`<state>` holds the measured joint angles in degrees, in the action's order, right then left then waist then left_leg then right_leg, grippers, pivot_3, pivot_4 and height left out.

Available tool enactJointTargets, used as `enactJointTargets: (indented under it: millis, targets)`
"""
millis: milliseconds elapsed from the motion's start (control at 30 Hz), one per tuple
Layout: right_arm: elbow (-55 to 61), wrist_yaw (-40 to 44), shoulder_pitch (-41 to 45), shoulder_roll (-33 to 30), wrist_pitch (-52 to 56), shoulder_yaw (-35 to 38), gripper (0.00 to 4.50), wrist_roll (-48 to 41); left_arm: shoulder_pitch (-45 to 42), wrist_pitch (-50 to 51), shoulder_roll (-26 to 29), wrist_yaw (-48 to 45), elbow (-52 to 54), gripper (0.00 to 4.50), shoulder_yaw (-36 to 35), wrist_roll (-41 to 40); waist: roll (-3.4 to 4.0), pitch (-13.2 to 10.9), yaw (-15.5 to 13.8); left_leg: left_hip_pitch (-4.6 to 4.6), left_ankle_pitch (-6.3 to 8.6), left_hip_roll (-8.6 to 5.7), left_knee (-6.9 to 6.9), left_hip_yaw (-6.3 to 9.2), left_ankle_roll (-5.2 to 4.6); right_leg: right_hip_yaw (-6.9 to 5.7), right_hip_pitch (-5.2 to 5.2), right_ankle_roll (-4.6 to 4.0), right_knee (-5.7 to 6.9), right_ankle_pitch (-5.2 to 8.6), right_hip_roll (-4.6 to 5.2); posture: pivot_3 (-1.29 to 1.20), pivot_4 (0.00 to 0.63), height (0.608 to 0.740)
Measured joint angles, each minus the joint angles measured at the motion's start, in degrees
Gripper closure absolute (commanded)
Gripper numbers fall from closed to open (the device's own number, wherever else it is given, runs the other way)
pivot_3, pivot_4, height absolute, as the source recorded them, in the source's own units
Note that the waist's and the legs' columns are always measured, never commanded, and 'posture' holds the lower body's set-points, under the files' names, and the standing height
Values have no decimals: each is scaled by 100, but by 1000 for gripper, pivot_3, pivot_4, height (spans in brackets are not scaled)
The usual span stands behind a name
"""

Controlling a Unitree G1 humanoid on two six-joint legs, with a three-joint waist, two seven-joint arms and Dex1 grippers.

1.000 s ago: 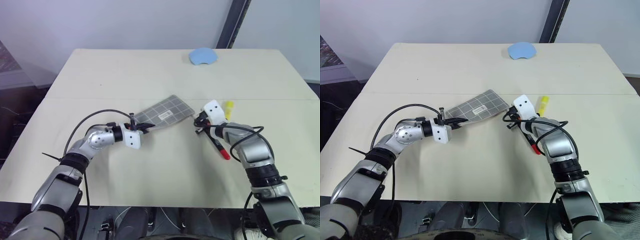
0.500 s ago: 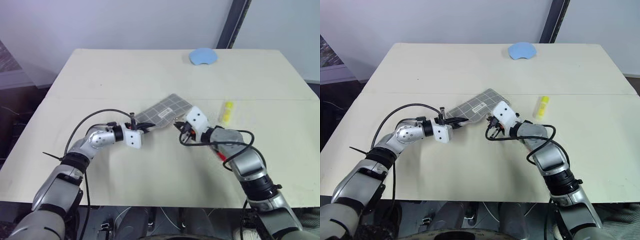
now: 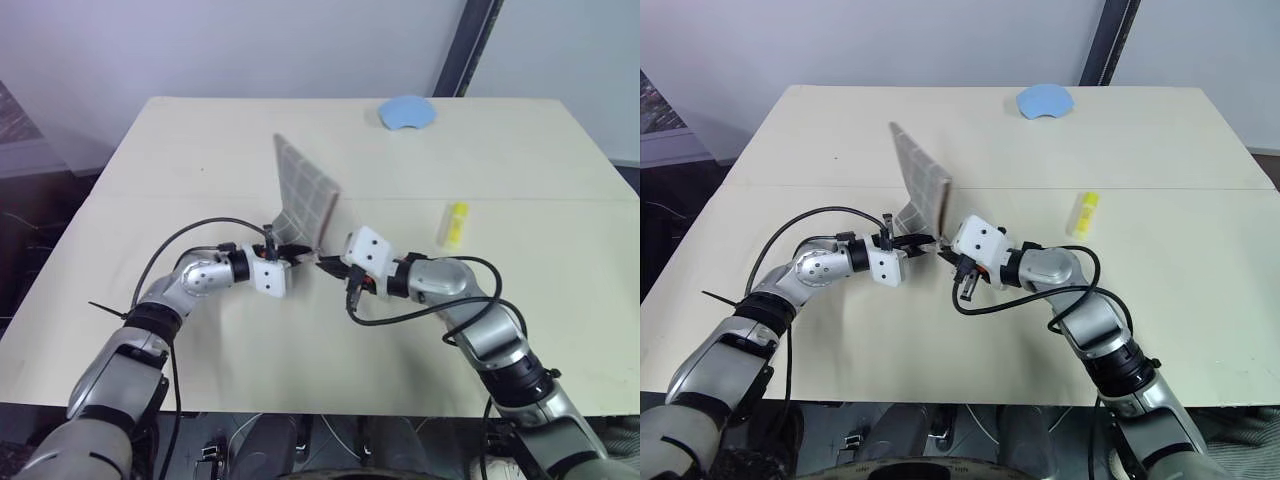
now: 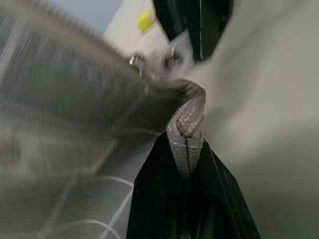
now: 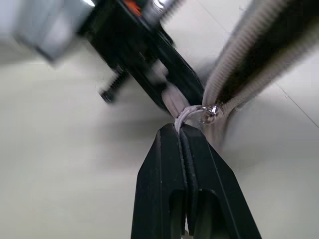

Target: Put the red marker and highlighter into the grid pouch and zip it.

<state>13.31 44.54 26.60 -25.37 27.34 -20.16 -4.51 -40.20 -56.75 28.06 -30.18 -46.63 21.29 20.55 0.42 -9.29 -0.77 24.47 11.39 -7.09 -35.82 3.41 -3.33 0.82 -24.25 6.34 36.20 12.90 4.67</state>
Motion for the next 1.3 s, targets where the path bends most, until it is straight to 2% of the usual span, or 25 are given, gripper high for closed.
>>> enactJointTargets:
  millis: [100,400,667,900,1067,1300]
  targets:
    - [-469,-247,211,53,-250,46,4478,232,-21,-2,-21,-29,-2,4500,0,-7,-4,-3,1,4,0,-2,4,-1,0,0,-6,11,-2,-7,0,0,150,739]
    - [-697,-127,-33,-505,-469,496,4478,258,38,-108,121,41,6,4500,-14,-51,-6,-4,14,3,0,-1,33,0,1,2,-18,13,-7,-8,1,0,150,739]
    - [-578,-5,-2,-204,-469,208,4478,336,40,-129,70,148,5,4500,-14,-6,-8,-6,3,3,-1,-4,33,-1,3,2,-17,14,-8,-8,2,0,150,739]
    - [-531,92,95,142,-487,234,4478,251,-9,-166,55,208,-106,4500,-14,23,-8,-6,6,3,-2,-3,35,1,4,2,-19,14,-5,-9,0,0,150,739]
    - [-468,315,18,-326,-890,23,4478,579,-123,-170,-112,277,-245,4500,-5,116,-9,-5,-18,3,-1,-12,27,0,2,-5,-11,14,-10,-9,6,0,150,739]
    - [-538,323,-105,-449,-1027,59,4478,680,-290,-276,-175,327,-452,4500,9,196,-12,-7,6,3,-2,-4,29,2,4,-3,-17,15,-6,-9,1,0,150,739]
